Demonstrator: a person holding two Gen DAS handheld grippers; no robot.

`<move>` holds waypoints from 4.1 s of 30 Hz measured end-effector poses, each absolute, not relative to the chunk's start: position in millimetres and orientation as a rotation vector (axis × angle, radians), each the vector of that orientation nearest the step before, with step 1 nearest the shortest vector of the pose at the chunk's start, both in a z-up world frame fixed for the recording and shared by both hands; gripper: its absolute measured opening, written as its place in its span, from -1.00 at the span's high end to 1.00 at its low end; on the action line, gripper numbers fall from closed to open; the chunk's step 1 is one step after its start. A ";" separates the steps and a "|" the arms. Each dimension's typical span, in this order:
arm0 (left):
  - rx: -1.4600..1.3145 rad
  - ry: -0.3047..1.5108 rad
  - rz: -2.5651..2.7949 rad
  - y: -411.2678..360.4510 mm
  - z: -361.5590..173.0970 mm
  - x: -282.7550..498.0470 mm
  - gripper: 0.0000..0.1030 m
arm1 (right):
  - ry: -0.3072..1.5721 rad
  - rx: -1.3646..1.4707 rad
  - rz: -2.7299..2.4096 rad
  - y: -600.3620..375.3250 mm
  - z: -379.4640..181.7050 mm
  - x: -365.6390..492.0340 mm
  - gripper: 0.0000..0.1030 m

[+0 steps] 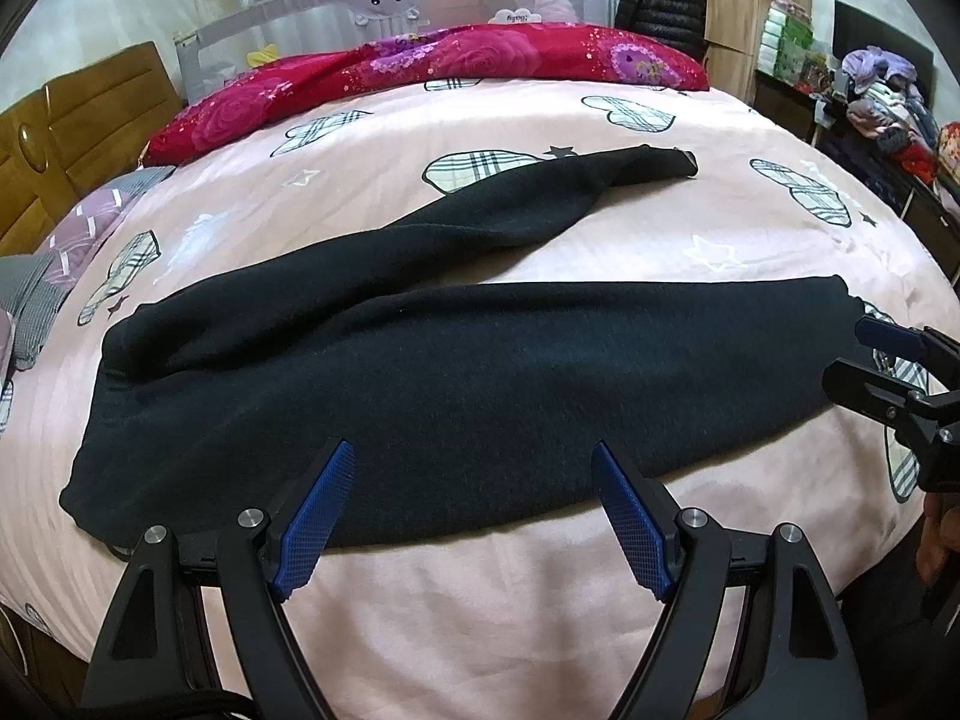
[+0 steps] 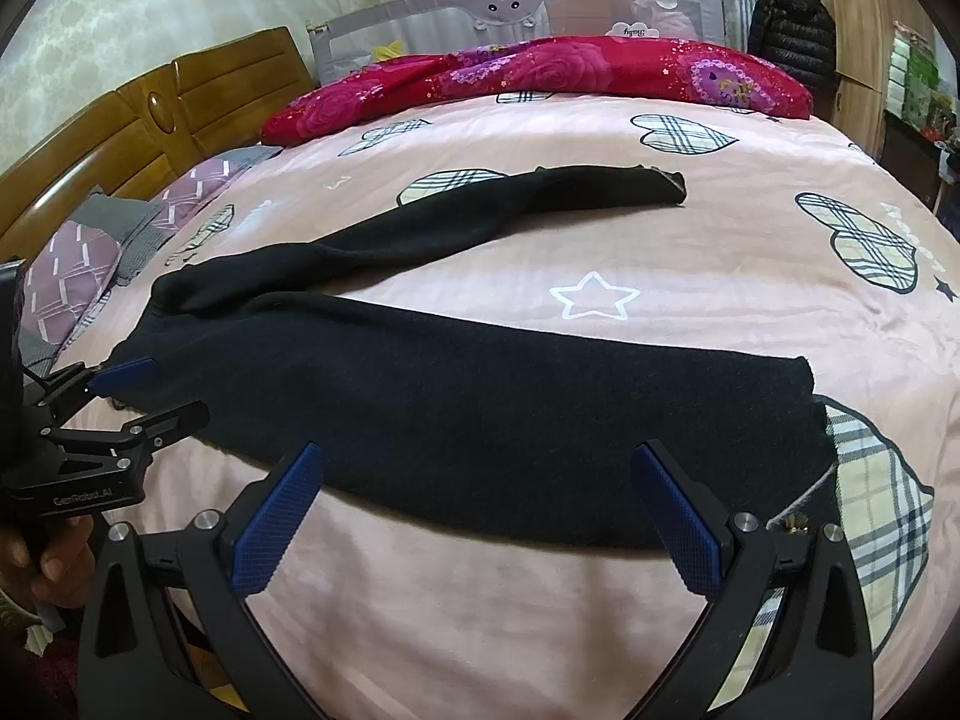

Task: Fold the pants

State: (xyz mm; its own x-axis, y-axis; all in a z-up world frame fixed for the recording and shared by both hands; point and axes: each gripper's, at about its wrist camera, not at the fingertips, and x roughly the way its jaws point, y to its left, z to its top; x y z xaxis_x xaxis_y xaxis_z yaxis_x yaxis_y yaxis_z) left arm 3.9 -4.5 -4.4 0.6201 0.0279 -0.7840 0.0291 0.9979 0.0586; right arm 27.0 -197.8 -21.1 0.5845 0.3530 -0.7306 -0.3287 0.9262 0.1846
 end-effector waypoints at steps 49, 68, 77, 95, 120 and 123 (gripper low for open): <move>0.499 1.072 -0.226 -5.2 -45.6 192.2 -0.59 | 1.049 0.624 0.288 -270.2 -63.7 313.0 -0.36; 0.288 0.981 -0.179 35.5 6.9 166.7 0.80 | 0.908 0.793 0.302 -296.7 -29.5 270.9 0.87; 0.242 0.935 -0.205 30.6 17.2 116.2 0.80 | 0.850 0.783 0.272 -326.8 3.7 179.5 0.87; 0.256 0.963 -0.205 19.2 -8.2 56.8 0.79 | 0.881 0.791 0.152 -344.3 -23.2 57.3 0.87; 0.088 1.025 -0.078 43.7 -9.0 22.4 0.07 | 0.891 0.621 0.021 -347.8 -19.9 17.3 0.70; 0.061 1.024 0.016 56.5 -1.8 21.8 -0.15 | 0.861 0.560 0.064 -335.1 -5.1 18.8 0.48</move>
